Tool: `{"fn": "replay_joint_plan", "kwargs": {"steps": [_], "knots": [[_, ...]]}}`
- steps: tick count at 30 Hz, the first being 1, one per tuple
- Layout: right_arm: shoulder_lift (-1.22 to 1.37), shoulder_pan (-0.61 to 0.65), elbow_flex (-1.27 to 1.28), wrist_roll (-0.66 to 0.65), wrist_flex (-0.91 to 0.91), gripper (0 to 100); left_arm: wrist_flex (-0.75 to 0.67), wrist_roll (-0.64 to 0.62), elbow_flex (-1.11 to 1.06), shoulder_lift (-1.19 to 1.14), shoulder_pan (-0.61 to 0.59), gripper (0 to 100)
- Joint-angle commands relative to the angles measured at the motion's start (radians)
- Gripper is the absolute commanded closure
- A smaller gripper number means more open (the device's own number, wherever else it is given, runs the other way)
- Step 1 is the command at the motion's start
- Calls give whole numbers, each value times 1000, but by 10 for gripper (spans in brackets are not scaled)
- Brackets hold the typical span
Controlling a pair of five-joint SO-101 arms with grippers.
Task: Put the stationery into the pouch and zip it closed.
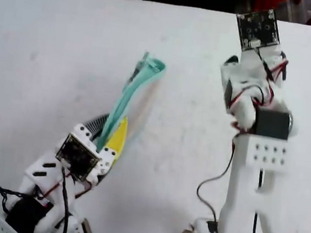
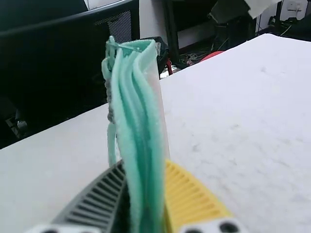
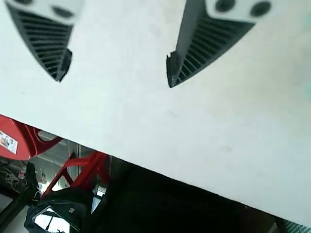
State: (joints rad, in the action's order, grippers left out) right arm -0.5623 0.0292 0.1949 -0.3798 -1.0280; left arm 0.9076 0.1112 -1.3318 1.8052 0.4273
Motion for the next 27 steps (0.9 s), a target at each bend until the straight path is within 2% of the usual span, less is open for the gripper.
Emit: {"fn": "replay_joint_plan", "kwargs": {"steps": [1, 7, 12, 15, 19, 23, 27], "knots": [[-145, 35, -43, -9, -111, 709, 29, 8, -8, -8, -4, 980], [-309, 226, -110, -8, -326, 752, 28, 6, -8, -8, -4, 980], [-295, 403, -238, 127, -473, 755, 26, 6, -11, -8, -4, 980], [-262, 484, -292, 147, -539, 755, 5, 6, -11, -8, -10, 980], [-252, 473, -295, 147, -582, 757, -86, 3, -8, -8, -102, 980], [-254, 390, -250, 147, -625, 757, -190, 11, -12, -16, -185, 980], [-254, 315, -140, 149, -619, 758, -265, 12, -9, -16, -213, 980]]}}
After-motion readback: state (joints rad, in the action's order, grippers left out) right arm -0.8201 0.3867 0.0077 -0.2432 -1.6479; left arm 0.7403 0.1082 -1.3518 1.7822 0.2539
